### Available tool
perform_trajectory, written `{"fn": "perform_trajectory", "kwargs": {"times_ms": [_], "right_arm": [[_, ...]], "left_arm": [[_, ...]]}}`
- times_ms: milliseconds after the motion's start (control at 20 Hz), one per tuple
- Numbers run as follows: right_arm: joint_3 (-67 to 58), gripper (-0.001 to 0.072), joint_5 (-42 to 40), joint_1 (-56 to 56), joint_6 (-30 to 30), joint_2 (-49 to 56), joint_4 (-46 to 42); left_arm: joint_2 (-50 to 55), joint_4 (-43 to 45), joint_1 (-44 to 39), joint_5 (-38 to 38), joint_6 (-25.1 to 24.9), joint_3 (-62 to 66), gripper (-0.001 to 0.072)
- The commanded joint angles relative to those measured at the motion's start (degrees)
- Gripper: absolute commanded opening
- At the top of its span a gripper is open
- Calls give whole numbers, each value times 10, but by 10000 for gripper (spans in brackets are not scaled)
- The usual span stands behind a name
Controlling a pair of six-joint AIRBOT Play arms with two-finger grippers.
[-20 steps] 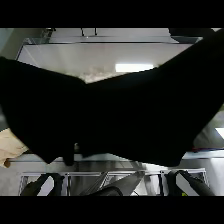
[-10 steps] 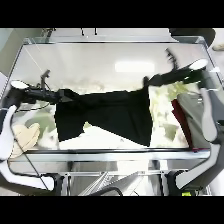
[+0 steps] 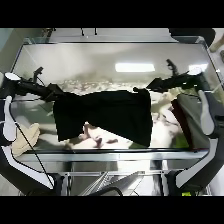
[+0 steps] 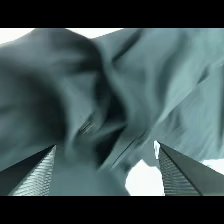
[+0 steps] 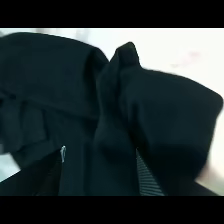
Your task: Fold the shirts.
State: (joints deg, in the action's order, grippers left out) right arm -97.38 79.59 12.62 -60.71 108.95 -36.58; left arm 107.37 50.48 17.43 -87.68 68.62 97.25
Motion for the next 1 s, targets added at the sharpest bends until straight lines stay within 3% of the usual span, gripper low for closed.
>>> {"fn": "perform_trajectory", "kwargs": {"times_ms": [0,100,400,550,700,950], "right_arm": [[25,499,85,68,-32,-47,-1],[88,360,109,94,-31,-85,-3],[334,367,66,125,-5,-215,-21],[452,367,24,126,12,-271,-31],[534,367,0,126,32,-311,-33],[605,366,3,126,49,-353,-34]], "left_arm": [[2,91,30,-83,35,26,695],[-10,120,44,-65,34,-10,695],[-17,129,64,106,-10,-84,695],[-15,115,57,150,-42,-90,694],[6,67,46,152,-82,-90,654],[53,64,43,89,-89,-90,654]]}}
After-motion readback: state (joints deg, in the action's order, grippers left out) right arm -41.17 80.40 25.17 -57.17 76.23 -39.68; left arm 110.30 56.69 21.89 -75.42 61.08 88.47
